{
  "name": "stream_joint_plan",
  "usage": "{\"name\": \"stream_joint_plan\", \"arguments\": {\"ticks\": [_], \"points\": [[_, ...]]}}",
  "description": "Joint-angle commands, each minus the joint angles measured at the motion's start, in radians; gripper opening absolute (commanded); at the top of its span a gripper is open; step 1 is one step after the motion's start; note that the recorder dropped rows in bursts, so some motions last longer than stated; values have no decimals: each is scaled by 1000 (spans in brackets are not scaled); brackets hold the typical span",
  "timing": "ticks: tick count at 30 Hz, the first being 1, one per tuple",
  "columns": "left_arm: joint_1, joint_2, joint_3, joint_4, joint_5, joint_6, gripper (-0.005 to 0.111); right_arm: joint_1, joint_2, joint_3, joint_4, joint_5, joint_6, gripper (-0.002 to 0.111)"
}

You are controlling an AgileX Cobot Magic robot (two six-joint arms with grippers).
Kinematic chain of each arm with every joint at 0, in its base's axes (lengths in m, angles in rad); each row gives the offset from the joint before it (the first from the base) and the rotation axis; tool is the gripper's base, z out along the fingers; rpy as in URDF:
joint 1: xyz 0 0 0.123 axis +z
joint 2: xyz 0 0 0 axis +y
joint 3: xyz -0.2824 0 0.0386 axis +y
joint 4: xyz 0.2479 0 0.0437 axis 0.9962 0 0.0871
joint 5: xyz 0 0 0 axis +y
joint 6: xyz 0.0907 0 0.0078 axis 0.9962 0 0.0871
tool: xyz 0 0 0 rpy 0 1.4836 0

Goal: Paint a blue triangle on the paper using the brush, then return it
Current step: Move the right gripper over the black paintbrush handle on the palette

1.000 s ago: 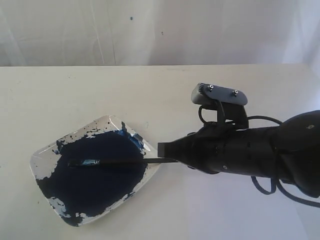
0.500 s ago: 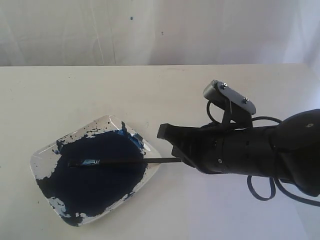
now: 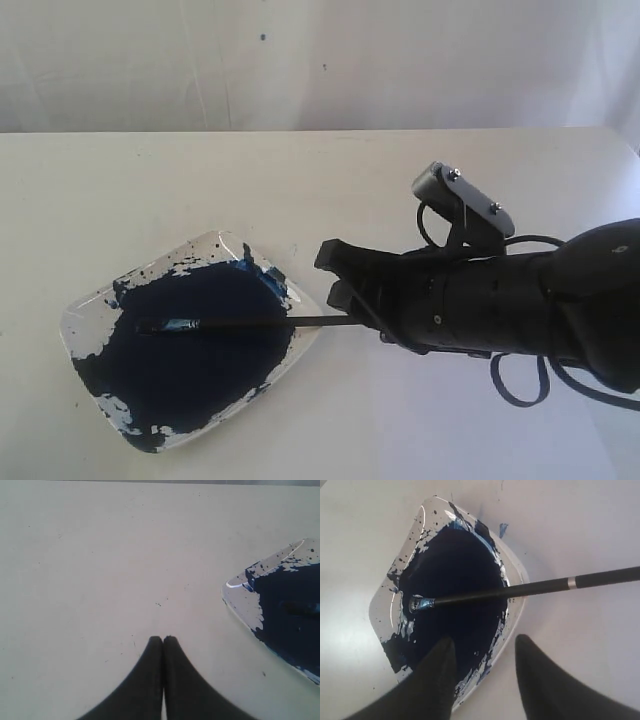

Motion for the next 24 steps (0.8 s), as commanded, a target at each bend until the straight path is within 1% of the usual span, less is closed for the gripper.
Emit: {"name": "stream_joint_plan", "arguments": {"ticks": [1,6,11,19,24], "points": [[-8,-4,3,-8,-3,-6,0,2,1,-5,3,26,40,38],[-8,-4,3,-8,-3,-6,0,2,25,-5,25,19,233,38],[-7,-4,3,-7,-3,-6,0,2,95,-5,47,-8,342,31],[-7,-4,3,-7,-3,-6,0,2,163,-9,47,-105,477,31],[-7,-4,3,-7,-3,-6,0,2,190,-43,43,-131,531,31]]}}
